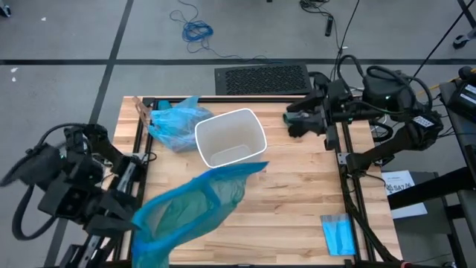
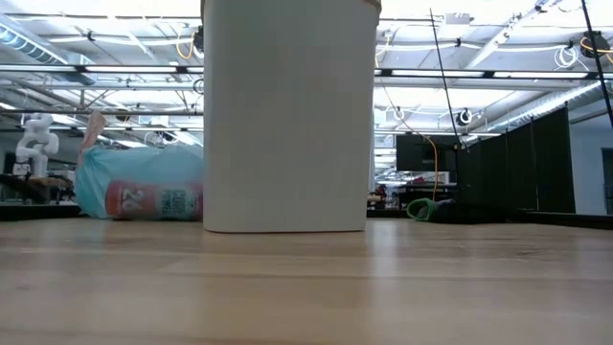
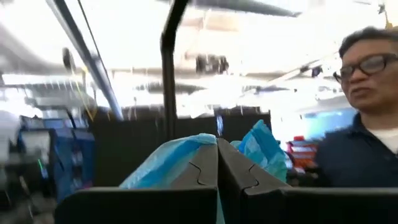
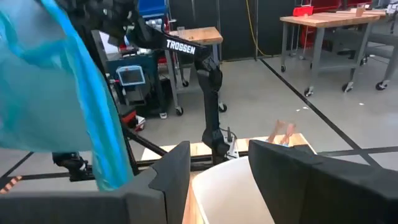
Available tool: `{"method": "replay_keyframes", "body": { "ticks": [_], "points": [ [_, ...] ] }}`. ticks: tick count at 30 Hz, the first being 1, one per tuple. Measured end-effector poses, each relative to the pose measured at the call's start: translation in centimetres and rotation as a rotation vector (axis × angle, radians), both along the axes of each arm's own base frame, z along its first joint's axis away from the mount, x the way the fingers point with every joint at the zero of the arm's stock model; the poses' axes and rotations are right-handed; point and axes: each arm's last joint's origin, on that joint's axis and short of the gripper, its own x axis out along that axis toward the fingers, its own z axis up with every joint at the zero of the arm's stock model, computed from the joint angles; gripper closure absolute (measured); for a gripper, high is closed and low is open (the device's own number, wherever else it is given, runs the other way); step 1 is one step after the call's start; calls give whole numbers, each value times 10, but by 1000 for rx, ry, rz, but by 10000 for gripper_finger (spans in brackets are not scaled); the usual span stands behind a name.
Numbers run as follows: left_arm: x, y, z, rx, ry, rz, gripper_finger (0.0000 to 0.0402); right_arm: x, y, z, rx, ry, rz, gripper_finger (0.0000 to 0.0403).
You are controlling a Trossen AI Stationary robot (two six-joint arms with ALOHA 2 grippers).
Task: Place trash/remove bag and relplace
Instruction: Insert the blue trash bag into the white trash bin
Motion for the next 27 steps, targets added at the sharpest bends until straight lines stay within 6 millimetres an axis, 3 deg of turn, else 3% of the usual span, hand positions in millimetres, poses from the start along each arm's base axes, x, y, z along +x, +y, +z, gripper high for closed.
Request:
{"method": "replay_keyframes", "body": {
  "ticks": [9, 15, 27],
  "points": [
    [13, 36, 23, 42, -250, 103, 402, 1, -1, 6, -38, -64, -34, 248],
    [26, 72, 37, 32, -288, 157, 402, 0, -8, 10, -79, -95, -150, 248],
    [42, 135, 50, 36, -323, 101, 402, 0, -18, 8, -84, -75, -211, 248]
  ]
}}
